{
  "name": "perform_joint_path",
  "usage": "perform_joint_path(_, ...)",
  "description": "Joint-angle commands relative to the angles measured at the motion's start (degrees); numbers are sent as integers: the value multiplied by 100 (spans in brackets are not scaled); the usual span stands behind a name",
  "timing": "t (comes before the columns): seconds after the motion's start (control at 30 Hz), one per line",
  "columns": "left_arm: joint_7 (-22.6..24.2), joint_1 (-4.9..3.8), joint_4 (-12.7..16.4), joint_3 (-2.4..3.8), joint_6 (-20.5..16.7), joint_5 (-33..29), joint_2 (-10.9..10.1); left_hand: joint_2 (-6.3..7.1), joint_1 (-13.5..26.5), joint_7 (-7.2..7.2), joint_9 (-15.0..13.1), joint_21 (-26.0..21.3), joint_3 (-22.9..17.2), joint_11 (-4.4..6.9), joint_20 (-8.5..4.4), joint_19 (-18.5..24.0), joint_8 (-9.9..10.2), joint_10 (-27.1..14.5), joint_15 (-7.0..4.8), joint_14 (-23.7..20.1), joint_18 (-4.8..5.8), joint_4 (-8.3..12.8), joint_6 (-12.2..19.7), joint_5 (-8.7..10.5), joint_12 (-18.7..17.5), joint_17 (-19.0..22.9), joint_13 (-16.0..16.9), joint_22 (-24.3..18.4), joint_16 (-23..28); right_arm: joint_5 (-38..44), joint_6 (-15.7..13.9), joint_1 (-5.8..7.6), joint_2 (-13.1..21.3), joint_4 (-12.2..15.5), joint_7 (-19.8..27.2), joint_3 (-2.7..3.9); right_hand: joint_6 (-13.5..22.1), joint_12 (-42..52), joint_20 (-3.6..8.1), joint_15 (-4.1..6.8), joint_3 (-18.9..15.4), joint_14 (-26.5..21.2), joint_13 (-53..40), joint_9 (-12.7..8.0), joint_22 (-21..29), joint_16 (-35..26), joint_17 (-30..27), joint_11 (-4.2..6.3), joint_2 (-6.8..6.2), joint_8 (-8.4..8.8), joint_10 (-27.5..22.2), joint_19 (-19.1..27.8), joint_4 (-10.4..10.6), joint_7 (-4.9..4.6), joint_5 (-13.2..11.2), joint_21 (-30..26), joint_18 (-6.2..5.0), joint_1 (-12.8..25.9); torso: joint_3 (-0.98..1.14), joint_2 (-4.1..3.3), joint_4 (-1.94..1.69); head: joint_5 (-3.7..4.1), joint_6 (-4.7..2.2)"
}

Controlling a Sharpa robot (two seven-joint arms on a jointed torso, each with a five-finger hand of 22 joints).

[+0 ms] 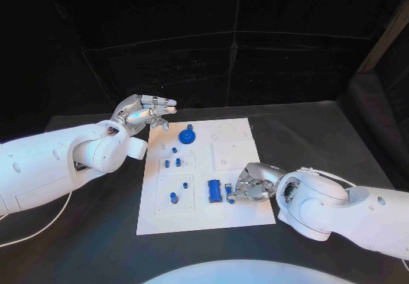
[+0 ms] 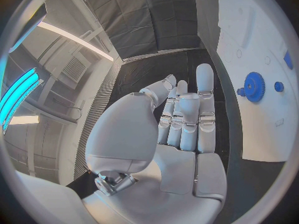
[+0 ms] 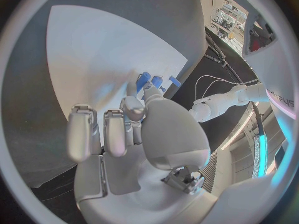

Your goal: Assemble the parts on the task board

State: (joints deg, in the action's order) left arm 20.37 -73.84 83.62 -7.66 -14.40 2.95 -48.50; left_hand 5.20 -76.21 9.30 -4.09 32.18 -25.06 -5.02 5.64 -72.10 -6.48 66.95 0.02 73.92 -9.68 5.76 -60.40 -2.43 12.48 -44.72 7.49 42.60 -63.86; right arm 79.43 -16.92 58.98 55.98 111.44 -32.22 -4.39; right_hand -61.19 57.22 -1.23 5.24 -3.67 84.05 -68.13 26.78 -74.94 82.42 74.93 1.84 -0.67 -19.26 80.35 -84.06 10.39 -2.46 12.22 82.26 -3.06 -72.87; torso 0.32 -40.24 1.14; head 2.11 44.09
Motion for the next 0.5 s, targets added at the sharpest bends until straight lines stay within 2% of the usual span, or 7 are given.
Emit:
perform_joint_path(0.03,15,-7,-5,5,56,-15,12,-60,9,4,9,-21,36,11,0,24,-12,-53,10,-47,-66,-1,43,-33,40,10,10,-9,36,39,-35,4,17,32,166,-1,-42,-28,20,6,-59,357,4,-1,-213,31,171,-22,0,21,21,-72,54,-19,48,31,28,109,3,2,6,7,-8)
perform_joint_path(0.17,13,-7,-13,4,58,-15,19,-61,7,4,9,-22,36,11,0,24,-12,-56,10,-49,-67,1,45,-33,42,12,11,-9,36,40,-73,4,30,41,172,-1,-48,-27,16,3,-169,358,-2,0,-219,33,177,-24,31,29,27,-73,151,-20,201,33,28,210,1,-1,-1,17,-11)
perform_joint_path(0.5,8,-6,-18,4,60,-15,26,-61,7,4,9,-22,36,11,0,24,-12,-56,10,-49,-67,1,45,-33,42,12,11,-9,36,38,-94,4,0,-22,151,-1,-55,-13,15,3,-220,360,-15,3,-223,36,185,-24,92,31,35,-74,216,-18,230,34,28,248,-5,-7,-7,20,-20)
